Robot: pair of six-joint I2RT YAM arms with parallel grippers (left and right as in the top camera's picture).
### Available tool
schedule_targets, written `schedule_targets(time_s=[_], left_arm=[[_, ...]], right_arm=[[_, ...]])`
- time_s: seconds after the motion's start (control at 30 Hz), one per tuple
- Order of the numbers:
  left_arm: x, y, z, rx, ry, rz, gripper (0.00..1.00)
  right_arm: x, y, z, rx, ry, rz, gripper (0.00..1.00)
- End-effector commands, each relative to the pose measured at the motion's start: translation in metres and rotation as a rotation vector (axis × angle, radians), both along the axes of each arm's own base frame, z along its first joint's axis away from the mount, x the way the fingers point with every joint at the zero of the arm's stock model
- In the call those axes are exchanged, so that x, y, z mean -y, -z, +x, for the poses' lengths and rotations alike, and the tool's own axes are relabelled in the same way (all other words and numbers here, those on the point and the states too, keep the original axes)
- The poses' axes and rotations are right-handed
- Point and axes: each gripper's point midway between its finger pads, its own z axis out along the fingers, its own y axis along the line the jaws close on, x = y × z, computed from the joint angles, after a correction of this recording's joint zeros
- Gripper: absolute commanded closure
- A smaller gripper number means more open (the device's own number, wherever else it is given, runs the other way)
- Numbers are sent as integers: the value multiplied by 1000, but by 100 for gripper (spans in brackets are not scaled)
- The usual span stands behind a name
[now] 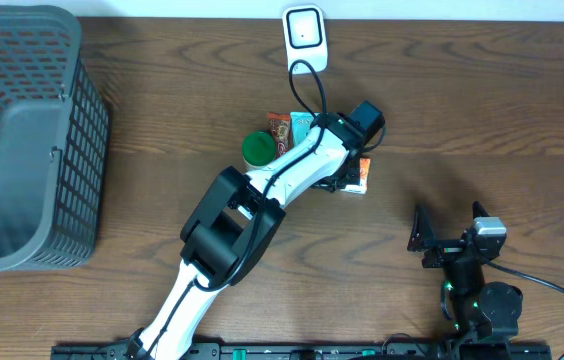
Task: Scan the item barcode
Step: 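Withdraw the left arm back toward the basket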
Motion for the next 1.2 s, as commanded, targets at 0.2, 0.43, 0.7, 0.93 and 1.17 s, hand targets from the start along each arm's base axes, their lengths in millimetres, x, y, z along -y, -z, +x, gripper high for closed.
schedule_targets(time_s=[0.2, 0.43, 0.7, 0.93, 1.17], left_arm=[[58, -7, -34, -245, -47, -324, 93], [76, -15, -20, -216, -85, -412, 92], [58, -26, -5, -100, -23, -325, 93], [2, -121, 31, 269, 29, -121, 92], [-80, -317, 70, 930, -24, 99, 83]], right_arm=[[-2, 1, 0, -3, -10, -10, 1], [-2, 1, 0, -3, -10, -10, 1], [-2, 1, 0, -3, -10, -10, 1], [-2, 1, 0, -3, -10, -10, 1], [-2, 1, 0, -3, -10, -10, 1]])
